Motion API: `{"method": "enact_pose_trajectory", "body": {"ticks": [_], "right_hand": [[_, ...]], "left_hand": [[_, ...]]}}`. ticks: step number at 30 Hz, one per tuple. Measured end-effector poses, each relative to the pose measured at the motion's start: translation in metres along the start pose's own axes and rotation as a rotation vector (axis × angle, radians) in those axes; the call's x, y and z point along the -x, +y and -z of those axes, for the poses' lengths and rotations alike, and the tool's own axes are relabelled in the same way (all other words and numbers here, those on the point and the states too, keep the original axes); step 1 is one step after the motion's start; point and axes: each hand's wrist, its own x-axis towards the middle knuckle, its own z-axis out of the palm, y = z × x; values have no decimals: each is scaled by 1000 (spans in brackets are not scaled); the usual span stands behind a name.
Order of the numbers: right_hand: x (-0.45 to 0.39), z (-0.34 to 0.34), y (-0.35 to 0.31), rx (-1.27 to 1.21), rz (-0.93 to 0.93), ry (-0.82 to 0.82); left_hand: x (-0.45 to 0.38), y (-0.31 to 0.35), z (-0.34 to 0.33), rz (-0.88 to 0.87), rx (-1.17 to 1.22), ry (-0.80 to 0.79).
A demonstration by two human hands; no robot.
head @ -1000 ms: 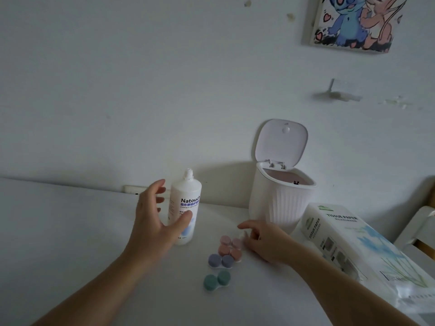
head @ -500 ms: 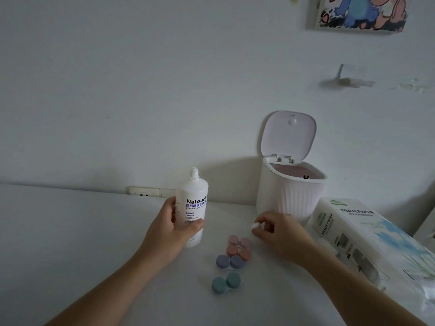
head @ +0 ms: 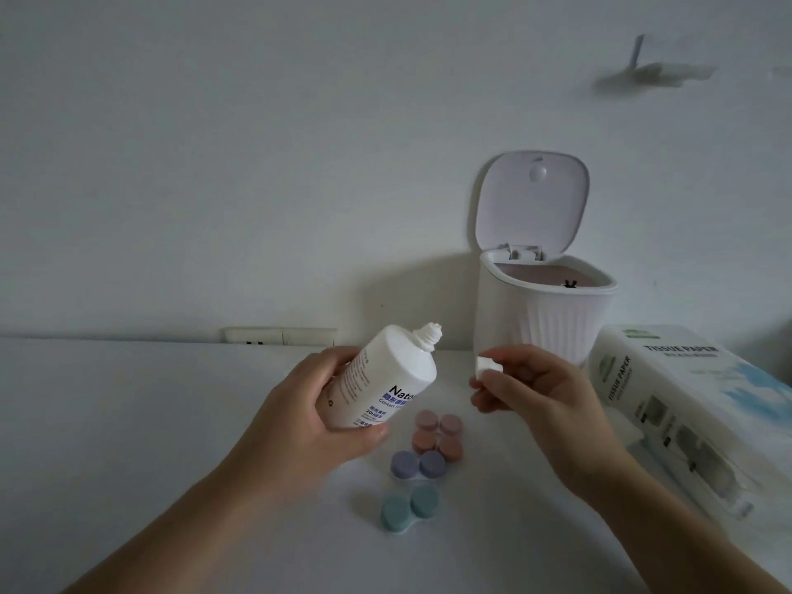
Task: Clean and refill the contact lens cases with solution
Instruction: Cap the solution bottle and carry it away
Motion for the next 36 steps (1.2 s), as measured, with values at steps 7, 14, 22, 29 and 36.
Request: {"method": "enact_pose_trajectory", "body": {"ticks": [7,14,22,29,36], "right_hand": [[10,-9,-18,-24,118,-60],[12,-7,-17,9,144,-78],[13,-5,-12,237,179,-167],[14,-8,-13,567,258,-95],[13,-7,-11,456,172,-64]], "left_hand": [[2,3,4,-110,-130,-9],[0,1,7,-183,-238,-17],[1,0,8,-232,-327,-19],[3,1,7,-258,-395,-38],[2,-1,7,-248,-380,-59]]}}
